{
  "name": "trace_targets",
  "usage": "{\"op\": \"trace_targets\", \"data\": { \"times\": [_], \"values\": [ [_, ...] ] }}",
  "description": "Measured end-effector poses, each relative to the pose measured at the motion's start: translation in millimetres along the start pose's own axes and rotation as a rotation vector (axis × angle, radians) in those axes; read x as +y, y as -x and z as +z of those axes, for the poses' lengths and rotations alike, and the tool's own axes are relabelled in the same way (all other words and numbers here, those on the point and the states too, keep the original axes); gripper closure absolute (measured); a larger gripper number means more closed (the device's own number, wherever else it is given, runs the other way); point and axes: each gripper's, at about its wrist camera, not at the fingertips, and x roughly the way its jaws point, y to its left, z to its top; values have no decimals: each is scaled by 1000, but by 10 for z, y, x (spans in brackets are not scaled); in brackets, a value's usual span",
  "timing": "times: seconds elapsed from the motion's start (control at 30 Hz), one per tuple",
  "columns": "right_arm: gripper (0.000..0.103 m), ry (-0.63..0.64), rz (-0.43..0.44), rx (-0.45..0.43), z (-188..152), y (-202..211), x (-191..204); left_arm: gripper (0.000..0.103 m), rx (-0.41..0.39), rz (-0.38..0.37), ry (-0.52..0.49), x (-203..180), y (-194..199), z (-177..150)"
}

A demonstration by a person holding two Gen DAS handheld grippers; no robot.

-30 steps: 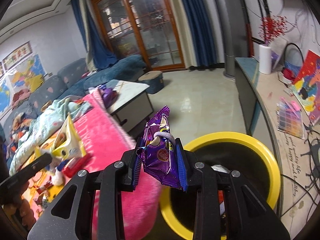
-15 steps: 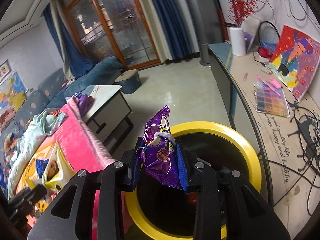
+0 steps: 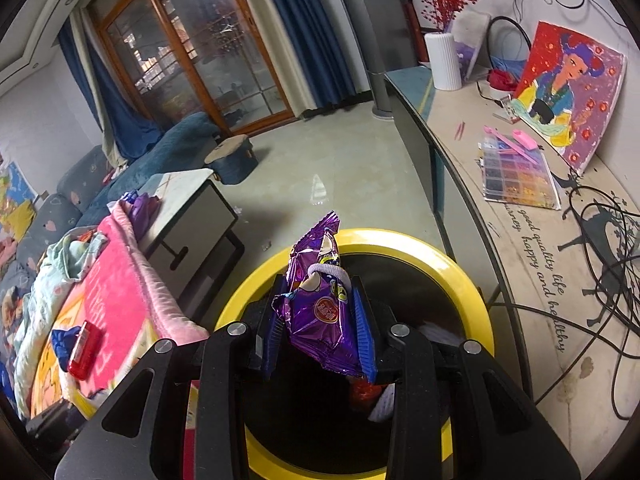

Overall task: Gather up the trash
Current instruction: 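Carry the purple and yellow wrappers over the yellow bin with both grippers, then open both grippers to drop the wrappers into the yellow bin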

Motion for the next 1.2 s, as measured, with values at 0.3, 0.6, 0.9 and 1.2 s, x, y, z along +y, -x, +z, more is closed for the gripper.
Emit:
{"op": "trace_targets", "data": {
  "times": [0.3,0.6,0.9,1.2],
  "values": [
    [63,-62,8,33,-26,-113,-201,78,61,-5,-36,-122,-301,14],
    [46,-103,-13,33,-49,-139,-294,34,18,-12,9,-50,-229,79],
    [38,-58,-16,2,-17,-61,-128,11,-57,27,102,187,17,144],
    [36,-6,-2,-35,4,87,94,11,-120,79,115,275,265,145]
  ]
}}
